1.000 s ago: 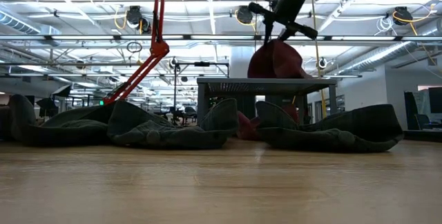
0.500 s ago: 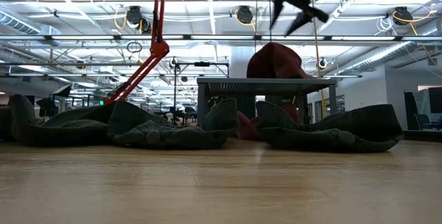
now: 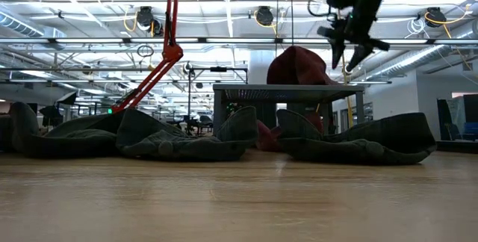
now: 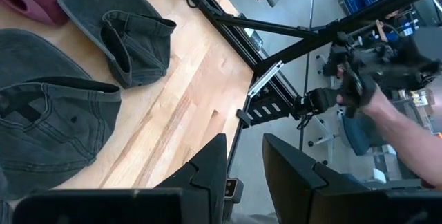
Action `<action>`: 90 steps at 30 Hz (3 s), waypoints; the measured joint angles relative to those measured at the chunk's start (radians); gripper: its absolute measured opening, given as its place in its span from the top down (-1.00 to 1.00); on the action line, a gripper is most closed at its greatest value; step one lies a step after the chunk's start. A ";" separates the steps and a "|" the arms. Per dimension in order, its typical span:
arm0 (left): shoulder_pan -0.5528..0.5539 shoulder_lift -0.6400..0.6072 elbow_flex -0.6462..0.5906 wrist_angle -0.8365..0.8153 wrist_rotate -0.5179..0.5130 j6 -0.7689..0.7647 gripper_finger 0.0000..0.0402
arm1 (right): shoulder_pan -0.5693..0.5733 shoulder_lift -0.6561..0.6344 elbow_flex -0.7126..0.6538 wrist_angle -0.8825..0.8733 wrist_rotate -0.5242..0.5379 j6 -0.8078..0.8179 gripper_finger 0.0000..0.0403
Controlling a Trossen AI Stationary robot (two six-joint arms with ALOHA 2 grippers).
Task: Pick & Place hat
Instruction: Put the bottom right cap on the shelf
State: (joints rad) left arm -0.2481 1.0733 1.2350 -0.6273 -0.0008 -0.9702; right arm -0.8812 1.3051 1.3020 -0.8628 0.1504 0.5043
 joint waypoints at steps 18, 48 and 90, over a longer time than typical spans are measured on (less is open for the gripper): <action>0.011 0.000 0.000 0.002 -0.061 -0.054 0.52 | -0.321 -0.027 -0.293 0.497 -0.469 -0.012 -0.01; 0.013 0.000 0.000 0.002 -0.039 -0.037 0.52 | -0.329 -0.094 -0.306 0.457 -0.626 -0.033 -0.01; 0.013 0.000 0.000 0.003 -0.026 -0.056 0.52 | -0.379 -0.031 -0.375 0.487 -0.989 -0.075 0.91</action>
State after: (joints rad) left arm -0.2348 1.0732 1.2350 -0.6244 -0.0265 -1.0264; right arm -1.2602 1.2744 0.9272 -0.3756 -0.8390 0.4289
